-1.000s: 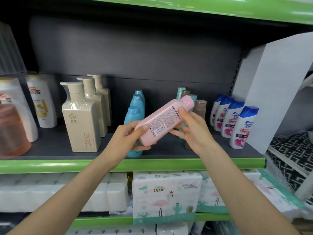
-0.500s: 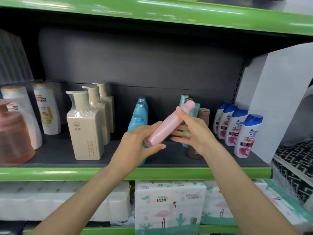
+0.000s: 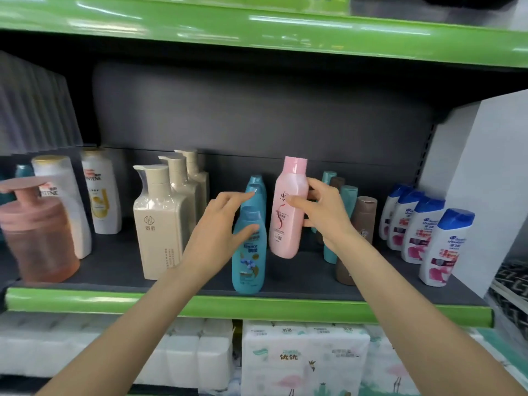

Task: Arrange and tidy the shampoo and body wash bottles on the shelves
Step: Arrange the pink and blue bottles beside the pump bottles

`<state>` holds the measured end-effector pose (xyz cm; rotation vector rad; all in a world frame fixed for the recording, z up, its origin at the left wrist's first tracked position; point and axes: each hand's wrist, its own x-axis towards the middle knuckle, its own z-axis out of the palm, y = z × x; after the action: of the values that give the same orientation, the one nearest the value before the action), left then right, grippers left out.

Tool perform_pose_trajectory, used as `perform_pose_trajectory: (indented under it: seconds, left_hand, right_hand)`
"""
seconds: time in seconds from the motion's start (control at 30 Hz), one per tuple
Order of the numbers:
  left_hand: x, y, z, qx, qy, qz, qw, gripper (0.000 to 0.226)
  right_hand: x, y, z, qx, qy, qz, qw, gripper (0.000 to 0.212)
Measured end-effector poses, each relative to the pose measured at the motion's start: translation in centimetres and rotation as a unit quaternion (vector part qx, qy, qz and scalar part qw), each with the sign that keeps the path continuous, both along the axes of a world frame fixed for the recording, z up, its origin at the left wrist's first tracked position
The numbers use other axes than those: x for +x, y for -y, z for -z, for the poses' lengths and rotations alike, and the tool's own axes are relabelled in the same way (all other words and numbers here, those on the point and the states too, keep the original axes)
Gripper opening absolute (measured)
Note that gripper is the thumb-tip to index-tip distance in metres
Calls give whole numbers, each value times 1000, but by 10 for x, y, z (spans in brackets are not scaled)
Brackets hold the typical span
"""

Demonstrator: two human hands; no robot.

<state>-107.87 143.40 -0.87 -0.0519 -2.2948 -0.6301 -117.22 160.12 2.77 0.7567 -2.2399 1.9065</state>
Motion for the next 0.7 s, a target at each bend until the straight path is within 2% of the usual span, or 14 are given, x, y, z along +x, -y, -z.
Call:
perform_pose_trajectory:
  seconds: [0.07,0.17,0.3,0.47,0.57,0.7]
  left_hand:
    - [-4,6,0,60,40,25,997,49]
    - [-7,12,1,96,49,53,993,41]
    - [-7,20,2,111,53,75,990,39]
    - [-7,22,2,115,54,80,989,39]
    - [-8,23,2,112,55,83,989,39]
    - [-8,25,1,108,57,85,989,37]
  right_hand:
    - [-6,10,3,16,-18,-6,1000,27]
    - [-18,23,11,25,-9,-33,999,32]
    - [-30,35,21,21,57,-95,994,41]
    - [-40,48,37,-9,123,-148,981,43]
    - [-44,53,45,2,132,-151,980,46]
    - [-47,56,50,-3,133,-158,978,39]
